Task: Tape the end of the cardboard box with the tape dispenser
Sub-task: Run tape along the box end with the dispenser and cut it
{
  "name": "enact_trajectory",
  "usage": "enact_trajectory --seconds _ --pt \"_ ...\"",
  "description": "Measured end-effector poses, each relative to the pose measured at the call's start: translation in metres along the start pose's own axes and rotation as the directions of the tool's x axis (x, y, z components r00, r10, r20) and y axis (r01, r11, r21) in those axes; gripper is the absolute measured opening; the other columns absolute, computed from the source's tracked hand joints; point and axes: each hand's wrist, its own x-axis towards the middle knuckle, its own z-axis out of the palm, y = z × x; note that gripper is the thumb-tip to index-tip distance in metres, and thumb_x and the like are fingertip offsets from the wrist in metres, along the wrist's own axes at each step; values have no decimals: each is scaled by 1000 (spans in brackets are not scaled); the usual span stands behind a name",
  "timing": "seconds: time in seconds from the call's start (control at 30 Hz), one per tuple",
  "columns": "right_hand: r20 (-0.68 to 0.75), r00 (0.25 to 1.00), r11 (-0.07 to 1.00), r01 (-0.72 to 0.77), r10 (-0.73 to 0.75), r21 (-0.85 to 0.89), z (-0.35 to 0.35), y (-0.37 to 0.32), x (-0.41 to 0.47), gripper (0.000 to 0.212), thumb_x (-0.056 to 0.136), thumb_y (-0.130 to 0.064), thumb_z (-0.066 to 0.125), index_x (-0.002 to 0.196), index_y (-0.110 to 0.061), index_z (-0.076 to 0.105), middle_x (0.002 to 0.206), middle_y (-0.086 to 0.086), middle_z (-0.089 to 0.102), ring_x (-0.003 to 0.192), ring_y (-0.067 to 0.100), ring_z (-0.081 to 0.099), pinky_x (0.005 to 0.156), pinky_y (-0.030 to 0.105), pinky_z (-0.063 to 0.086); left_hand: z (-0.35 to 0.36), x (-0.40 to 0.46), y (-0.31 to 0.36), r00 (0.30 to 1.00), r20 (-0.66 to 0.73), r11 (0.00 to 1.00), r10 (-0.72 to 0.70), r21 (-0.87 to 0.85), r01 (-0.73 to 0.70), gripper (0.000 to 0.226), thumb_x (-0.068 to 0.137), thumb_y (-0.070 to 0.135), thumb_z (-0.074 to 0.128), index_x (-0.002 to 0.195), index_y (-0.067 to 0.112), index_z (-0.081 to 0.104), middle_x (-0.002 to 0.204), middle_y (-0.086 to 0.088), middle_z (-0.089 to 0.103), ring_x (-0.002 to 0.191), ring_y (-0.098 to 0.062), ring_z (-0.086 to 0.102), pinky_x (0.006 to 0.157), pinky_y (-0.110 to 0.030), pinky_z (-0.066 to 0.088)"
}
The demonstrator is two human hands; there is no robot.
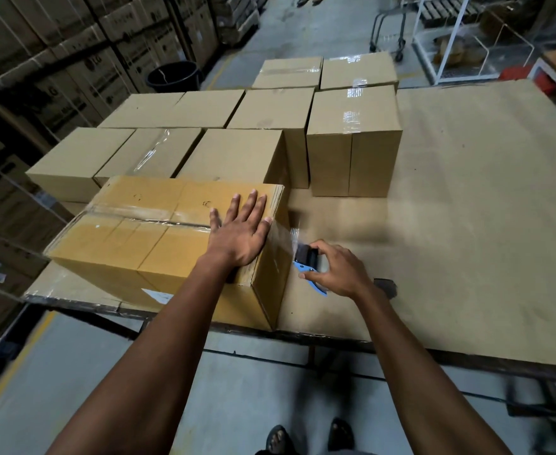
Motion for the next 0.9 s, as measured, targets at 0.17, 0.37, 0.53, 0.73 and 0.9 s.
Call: enact_trajectory --seconds 0.17,0.37,0.53,0.73,0.9 --pt "-7 999 955 53 -53 291 1 0 -1 49 78 -55 83 116 -40 58 117 -10 69 109 18 64 92 47 56 1 -1 -1 1000 -1 1000 2 -9 -2 65 105 64 2 166 43 -12 173 17 -20 160 -18 -24 125 -64 -16" --pt "132 991 636 -91 -18 766 18 -6 -7 43 89 -25 84 126 -25 61 129 2 72 122 25 69 102 50 56 2 -1 -1 1000 -6 1000 4 -12 -4 65 105 64 2 166 43 -12 173 17 -21 160 -18 -23 125 -65 -14" --pt "182 983 426 -178 33 887 34 -15 -10 42 93 -15 78 130 -20 60 135 8 71 121 23 68 96 39 57 3 -1 -1 1000 -7 1000 1 -13 -1 66 105 65 2 166 43 -12 173 17 -20 160 -18 -23 125 -65 -14" --pt "182 981 342 -194 68 920 42 -19 -11 49 90 -21 78 135 -18 59 137 6 70 123 26 67 102 44 57 5 1 -3 1000 -15 1000 -5 -11 5 65 106 65 2 165 45 -12 172 19 -20 160 -17 -23 125 -64 -15" --pt "140 986 302 -162 94 939 43 -22 -11 46 91 -24 77 133 -20 59 139 4 69 123 26 65 102 45 55 4 0 -2 1000 -22 1000 -3 -9 2 65 106 64 3 166 45 -11 173 18 -19 160 -16 -22 126 -64 -13"
